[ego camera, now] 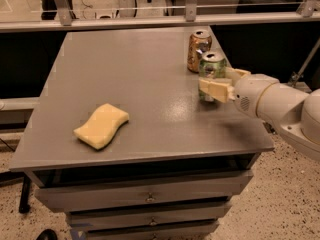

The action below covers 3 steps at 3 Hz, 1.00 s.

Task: Move green can near orange can

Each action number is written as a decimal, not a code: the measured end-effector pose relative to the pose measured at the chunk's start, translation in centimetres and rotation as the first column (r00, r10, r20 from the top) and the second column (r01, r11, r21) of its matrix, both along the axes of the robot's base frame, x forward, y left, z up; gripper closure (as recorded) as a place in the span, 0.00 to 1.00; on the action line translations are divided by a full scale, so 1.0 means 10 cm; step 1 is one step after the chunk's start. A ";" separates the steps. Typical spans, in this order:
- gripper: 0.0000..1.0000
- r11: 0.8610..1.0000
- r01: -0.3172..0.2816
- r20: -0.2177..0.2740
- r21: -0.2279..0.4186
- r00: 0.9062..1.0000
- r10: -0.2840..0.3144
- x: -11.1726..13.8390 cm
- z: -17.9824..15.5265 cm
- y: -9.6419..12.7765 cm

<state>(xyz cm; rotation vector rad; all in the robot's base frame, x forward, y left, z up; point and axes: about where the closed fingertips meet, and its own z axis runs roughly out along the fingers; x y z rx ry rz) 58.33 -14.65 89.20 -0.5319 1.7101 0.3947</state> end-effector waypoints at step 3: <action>0.84 0.999 -0.008 0.038 0.034 0.999 0.007 0.57 0.05 -0.06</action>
Offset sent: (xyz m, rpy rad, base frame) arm 0.0707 -0.0150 0.0120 0.0488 -0.0697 -0.0042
